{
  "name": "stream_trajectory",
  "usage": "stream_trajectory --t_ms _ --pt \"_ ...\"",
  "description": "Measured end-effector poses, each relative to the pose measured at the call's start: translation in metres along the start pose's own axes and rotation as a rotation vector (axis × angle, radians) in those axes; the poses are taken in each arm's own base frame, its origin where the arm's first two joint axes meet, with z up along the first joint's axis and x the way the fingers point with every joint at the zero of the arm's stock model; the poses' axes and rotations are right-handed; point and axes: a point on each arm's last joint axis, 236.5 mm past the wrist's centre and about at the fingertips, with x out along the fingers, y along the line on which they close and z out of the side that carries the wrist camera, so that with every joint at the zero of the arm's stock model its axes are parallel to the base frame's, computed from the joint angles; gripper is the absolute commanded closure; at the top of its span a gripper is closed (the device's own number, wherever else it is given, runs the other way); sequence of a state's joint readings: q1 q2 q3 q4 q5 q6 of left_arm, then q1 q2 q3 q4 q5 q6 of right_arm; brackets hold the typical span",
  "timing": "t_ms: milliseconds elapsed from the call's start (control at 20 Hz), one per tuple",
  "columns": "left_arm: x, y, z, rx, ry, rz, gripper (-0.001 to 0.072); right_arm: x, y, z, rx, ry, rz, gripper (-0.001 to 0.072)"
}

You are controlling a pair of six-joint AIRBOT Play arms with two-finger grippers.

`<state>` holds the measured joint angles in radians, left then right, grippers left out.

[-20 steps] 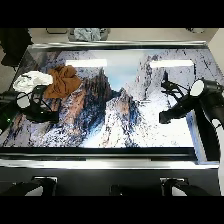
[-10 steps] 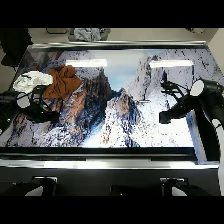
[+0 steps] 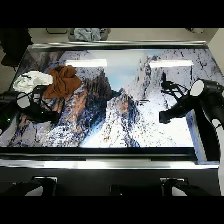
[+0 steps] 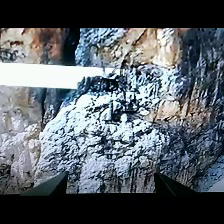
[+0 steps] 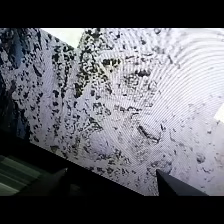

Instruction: Fold the shirts.

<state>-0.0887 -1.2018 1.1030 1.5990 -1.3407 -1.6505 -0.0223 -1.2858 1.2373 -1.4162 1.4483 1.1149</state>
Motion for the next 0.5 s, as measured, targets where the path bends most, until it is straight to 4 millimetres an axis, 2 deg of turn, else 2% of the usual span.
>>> stream_trajectory --t_ms 300,350,450,500 --pt "0.007 -0.002 0.012 -0.003 -0.036 -0.005 0.0074 0.000 -0.004 0.008 0.000 -0.035 -0.017 0.0084" --pt "0.008 -0.003 0.016 -0.006 -0.047 -0.010 -0.0002 0.000 -0.005 0.011 -0.001 -0.045 -0.022 0.0084" --pt "0.007 -0.004 0.036 -0.017 -0.120 -0.021 -0.0002 -0.001 -0.008 0.016 -0.001 -0.069 -0.035 0.0085" --pt "0.004 -0.004 0.054 -0.037 -0.173 -0.031 -0.0002 -0.001 -0.010 0.021 -0.002 -0.087 -0.044 0.0085"
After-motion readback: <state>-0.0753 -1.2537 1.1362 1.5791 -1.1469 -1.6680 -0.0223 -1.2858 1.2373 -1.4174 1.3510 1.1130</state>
